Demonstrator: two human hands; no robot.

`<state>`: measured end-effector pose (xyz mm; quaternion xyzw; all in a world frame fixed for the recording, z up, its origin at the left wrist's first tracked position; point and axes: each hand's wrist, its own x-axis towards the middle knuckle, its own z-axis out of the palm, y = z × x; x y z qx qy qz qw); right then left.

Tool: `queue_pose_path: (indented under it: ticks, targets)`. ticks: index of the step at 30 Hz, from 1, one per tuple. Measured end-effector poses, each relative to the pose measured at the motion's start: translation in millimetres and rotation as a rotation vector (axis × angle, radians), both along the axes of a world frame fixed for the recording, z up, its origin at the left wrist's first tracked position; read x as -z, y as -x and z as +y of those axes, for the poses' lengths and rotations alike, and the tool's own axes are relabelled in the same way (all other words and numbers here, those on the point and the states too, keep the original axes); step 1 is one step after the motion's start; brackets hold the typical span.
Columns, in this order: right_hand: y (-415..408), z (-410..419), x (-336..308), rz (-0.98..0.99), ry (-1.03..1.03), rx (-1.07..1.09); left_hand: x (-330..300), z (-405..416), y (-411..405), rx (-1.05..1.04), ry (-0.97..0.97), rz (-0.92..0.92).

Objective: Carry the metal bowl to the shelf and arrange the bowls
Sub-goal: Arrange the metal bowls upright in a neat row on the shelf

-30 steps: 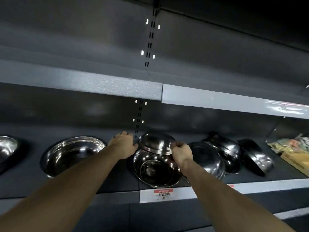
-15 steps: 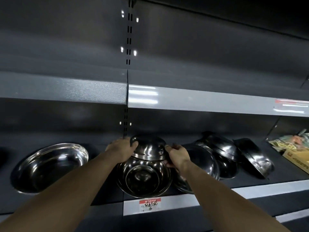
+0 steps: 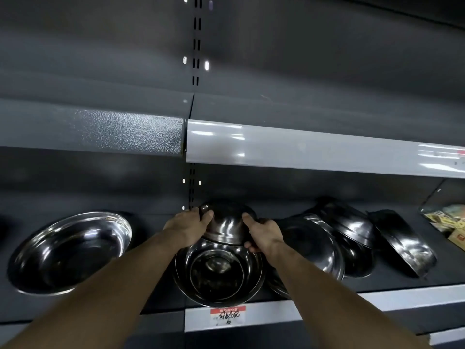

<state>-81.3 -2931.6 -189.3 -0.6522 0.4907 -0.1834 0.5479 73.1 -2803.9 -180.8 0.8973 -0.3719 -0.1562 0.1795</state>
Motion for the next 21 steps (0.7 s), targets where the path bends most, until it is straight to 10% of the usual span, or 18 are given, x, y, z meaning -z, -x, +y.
queue_pose_path:
  ticks: [21]
  targets:
    - [18,52,-40,-0.245,0.409,0.018,-37,39,18,-0.309,0.708,0.220]
